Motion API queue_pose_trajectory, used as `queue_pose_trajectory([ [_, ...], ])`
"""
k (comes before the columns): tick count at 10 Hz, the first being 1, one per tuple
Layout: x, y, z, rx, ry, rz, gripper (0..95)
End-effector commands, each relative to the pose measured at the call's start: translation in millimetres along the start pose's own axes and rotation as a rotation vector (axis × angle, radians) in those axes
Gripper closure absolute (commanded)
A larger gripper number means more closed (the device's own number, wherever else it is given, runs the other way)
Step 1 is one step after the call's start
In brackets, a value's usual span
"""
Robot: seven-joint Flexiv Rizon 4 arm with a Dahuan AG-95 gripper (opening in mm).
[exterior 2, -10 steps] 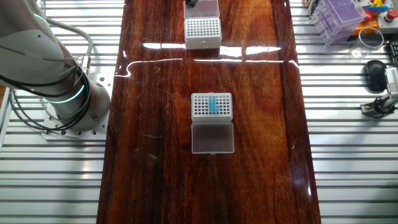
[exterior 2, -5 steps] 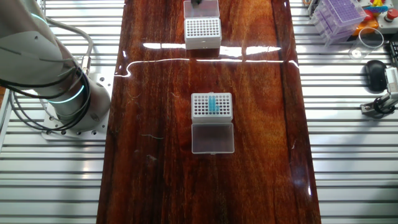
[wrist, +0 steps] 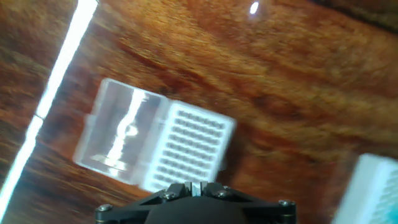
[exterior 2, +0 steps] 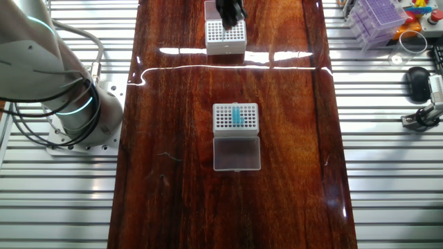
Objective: Transfer all medium pipette tips from one holder to another
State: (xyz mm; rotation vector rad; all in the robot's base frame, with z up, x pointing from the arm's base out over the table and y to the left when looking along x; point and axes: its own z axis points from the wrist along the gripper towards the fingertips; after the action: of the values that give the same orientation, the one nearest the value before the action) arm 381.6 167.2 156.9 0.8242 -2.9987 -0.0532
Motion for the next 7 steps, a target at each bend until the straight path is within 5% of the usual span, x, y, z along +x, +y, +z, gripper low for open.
queue_pose_trajectory([
  [1,3.8,-16.0,-1.5,0.01,0.011,-0.049,95.0],
  [4,3.8,-16.0,-1.5,-0.003,0.022,-0.003,95.0],
  [6,3.8,-16.0,-1.5,0.009,-0.008,0.187,95.0],
  [7,3.8,-16.0,-1.5,0.009,-0.008,0.187,95.0],
])
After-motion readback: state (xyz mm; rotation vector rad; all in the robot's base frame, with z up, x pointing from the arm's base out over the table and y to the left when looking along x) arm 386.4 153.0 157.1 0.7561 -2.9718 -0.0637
